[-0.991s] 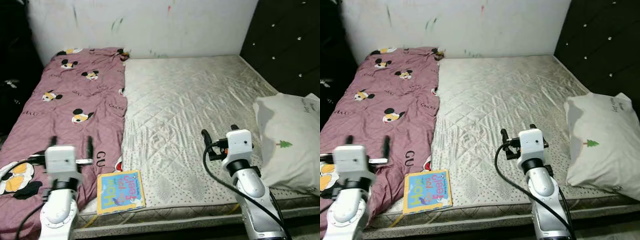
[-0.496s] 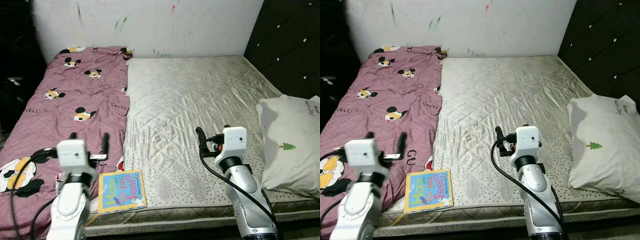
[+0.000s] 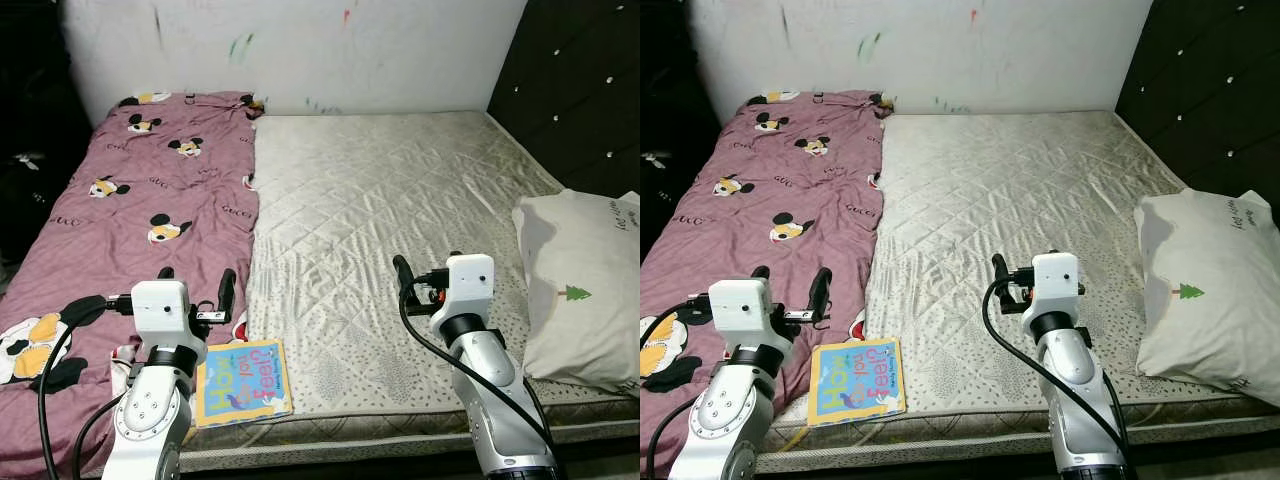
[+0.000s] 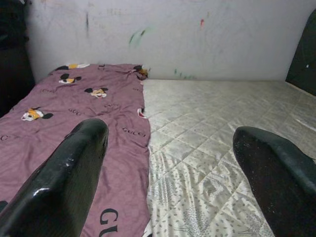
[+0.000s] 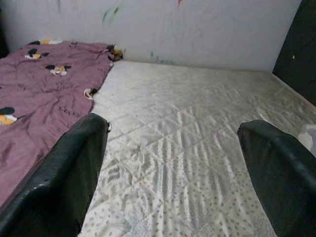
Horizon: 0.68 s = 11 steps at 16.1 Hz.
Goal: Clean up the room
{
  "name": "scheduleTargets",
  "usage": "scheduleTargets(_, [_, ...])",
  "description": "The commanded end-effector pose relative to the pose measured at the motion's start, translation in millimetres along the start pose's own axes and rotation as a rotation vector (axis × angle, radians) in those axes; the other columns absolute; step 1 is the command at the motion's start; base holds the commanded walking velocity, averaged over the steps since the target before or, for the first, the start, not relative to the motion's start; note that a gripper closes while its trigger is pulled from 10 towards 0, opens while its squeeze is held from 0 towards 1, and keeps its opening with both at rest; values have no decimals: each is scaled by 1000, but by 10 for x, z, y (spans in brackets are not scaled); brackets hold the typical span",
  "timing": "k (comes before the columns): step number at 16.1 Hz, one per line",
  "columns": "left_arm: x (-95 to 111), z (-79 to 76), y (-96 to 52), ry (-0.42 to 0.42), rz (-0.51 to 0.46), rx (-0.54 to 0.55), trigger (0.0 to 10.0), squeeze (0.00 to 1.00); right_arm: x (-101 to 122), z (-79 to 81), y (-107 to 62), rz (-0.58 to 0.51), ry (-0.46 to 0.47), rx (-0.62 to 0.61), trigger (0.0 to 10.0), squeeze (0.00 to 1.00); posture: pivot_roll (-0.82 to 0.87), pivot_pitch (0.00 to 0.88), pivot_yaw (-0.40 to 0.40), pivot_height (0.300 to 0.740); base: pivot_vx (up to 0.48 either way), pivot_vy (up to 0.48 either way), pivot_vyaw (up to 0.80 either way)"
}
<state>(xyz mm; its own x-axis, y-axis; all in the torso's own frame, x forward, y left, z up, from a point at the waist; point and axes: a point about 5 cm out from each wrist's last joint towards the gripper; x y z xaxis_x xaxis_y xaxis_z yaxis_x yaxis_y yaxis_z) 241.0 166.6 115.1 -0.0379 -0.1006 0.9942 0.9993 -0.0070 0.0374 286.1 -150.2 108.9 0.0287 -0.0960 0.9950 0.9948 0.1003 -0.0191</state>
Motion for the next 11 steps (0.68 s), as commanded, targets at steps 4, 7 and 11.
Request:
scheduleTargets(4, [-16,6,20,20,11,8,10000,0,-22,-3,15,16,-17,-6,10000,0,-42,0,-28,740,0,0,0])
scheduleTargets(7, [1,-5,43,21,4,4,10000,0,0,10,35,7,-27,-2,10000,0,-45,0,-29,740,0,0,0])
scheduleTargets(11, [11,-30,54,31,0,2,10000,0,9,20,42,2,-39,9,10000,0,-47,0,-31,740,0,-131,0])
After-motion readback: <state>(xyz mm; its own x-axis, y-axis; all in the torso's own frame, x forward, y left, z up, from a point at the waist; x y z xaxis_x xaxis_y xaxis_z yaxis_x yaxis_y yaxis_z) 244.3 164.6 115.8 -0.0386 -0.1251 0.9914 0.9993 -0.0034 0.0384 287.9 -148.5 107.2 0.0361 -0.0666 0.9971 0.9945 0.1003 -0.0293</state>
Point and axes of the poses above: a point about 5 cm out from each wrist's last joint towards the gripper, its own y axis pointing out of the wrist towards the gripper, its own x axis along the axis of the wrist's last joint, z = x × y, and after that the axes turned 8 degrees about y, right-handed
